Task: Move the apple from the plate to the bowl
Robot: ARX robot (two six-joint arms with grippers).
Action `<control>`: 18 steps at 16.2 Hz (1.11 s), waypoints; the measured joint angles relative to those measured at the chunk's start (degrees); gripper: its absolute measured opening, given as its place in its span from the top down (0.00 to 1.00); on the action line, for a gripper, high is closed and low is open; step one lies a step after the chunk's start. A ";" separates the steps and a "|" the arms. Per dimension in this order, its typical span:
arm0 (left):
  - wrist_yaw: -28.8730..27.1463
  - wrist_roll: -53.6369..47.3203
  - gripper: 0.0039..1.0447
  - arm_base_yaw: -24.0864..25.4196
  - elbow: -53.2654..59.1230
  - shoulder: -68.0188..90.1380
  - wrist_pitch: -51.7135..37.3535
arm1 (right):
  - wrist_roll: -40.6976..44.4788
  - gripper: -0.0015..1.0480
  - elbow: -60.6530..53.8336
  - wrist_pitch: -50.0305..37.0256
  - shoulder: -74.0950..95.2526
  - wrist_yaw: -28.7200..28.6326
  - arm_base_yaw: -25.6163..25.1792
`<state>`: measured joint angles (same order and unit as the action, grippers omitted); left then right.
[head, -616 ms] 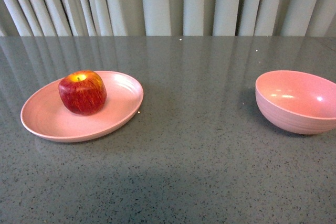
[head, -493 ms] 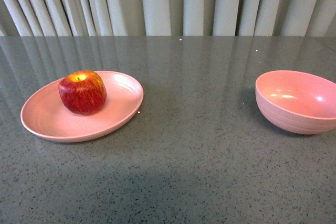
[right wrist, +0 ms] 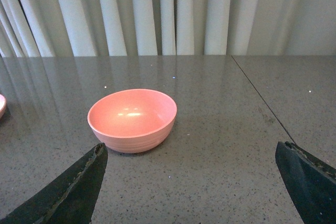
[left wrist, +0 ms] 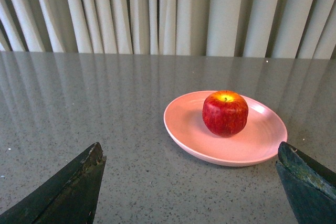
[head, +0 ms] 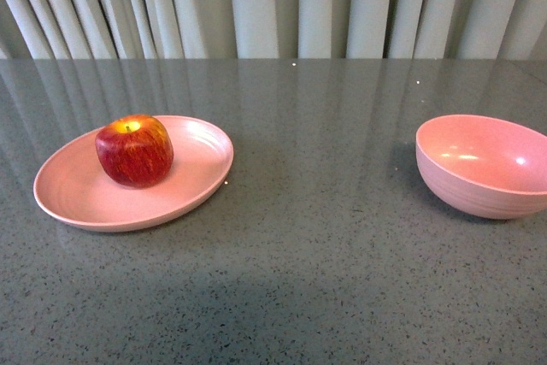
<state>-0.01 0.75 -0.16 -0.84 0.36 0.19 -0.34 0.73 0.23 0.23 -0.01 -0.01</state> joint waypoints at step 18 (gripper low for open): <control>0.02 0.00 0.06 0.00 0.00 0.00 0.02 | 2.21 0.06 52.81 -3.52 80.30 -7.15 -1.27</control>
<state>0.01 0.75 -0.16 -0.84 0.36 0.21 1.87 53.54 -3.29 80.53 -7.16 -1.28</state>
